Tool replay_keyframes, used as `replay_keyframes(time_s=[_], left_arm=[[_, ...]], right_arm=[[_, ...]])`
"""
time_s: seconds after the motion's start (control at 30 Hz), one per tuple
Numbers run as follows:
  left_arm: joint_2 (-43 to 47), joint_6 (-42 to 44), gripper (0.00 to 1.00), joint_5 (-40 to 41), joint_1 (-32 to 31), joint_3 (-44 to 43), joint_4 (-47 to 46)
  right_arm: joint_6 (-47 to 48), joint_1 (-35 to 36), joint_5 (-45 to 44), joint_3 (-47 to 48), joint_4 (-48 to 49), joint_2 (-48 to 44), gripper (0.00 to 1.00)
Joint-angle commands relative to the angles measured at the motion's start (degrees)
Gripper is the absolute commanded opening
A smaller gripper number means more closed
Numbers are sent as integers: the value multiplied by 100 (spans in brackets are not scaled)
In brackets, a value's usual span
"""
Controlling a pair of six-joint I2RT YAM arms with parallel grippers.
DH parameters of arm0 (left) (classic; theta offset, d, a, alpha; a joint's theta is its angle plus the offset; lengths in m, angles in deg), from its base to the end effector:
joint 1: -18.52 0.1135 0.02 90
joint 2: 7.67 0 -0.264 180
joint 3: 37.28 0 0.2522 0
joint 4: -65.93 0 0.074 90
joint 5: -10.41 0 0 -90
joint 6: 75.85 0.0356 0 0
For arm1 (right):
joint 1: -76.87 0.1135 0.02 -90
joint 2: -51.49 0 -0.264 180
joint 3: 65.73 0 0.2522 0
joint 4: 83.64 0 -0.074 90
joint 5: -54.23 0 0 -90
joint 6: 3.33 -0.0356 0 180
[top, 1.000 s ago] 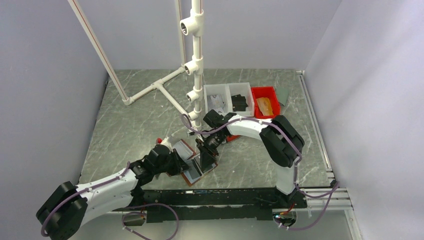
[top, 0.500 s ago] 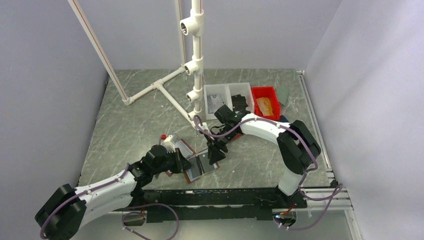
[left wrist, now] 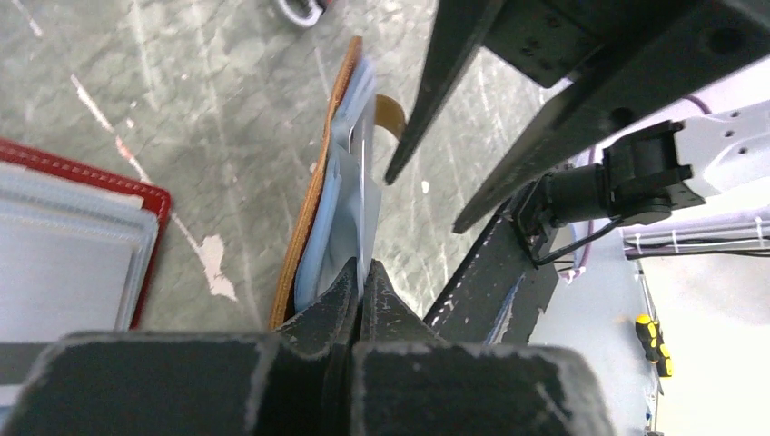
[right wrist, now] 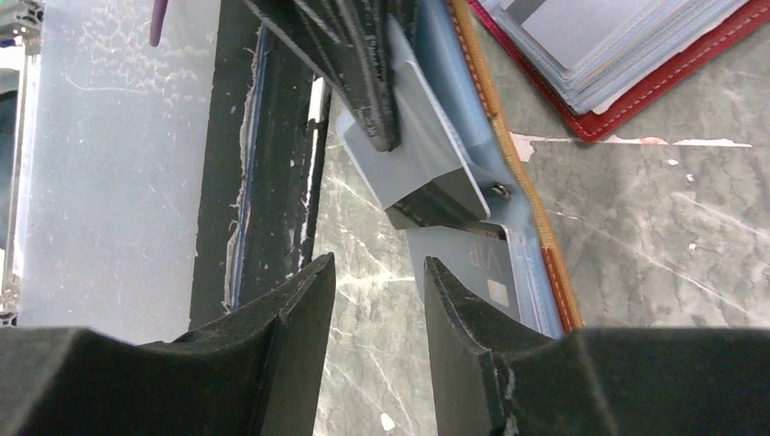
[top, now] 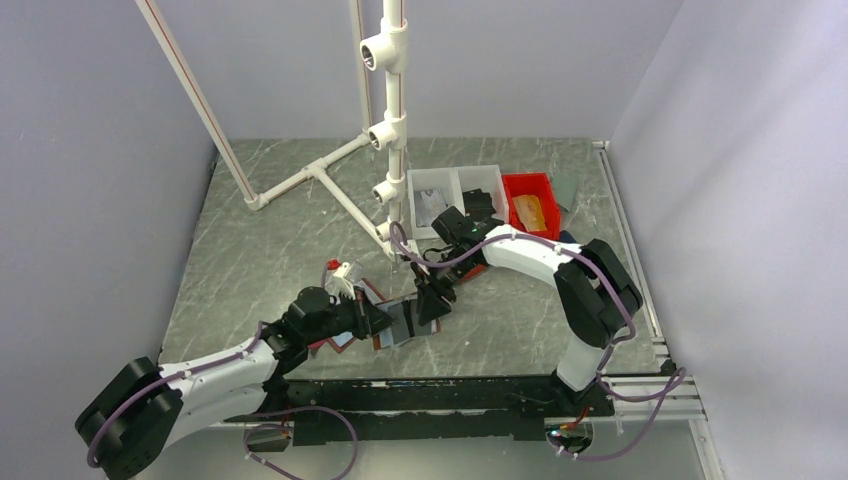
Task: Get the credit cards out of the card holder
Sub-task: Remove the credit card from the card holder.
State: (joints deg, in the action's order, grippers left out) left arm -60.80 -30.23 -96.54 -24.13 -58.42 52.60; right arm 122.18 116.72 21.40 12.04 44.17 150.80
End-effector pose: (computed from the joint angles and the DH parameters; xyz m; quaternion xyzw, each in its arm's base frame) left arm 0.1238 -0.1281 0.1565 0.0738 0.8047 -0.4839 0.3358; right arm 0.2291 0.2302 0.1919 -0.5849 0.6466 0.4780 0.1062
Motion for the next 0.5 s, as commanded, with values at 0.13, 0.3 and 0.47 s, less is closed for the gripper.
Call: replay_keyframes(time_s=[0.13, 0.3, 0.47], left_arm=[[46, 83, 0, -372, 16, 67, -1241], [20, 46, 0, -459, 13, 121, -1519], [-111, -41, 0, -559, 15, 114, -1848]], right_arm=[[-493, -121, 109, 164, 404, 36, 43], [-577, -171, 302, 191, 437, 41, 42], [-602, -210, 629, 238, 402, 56, 41]])
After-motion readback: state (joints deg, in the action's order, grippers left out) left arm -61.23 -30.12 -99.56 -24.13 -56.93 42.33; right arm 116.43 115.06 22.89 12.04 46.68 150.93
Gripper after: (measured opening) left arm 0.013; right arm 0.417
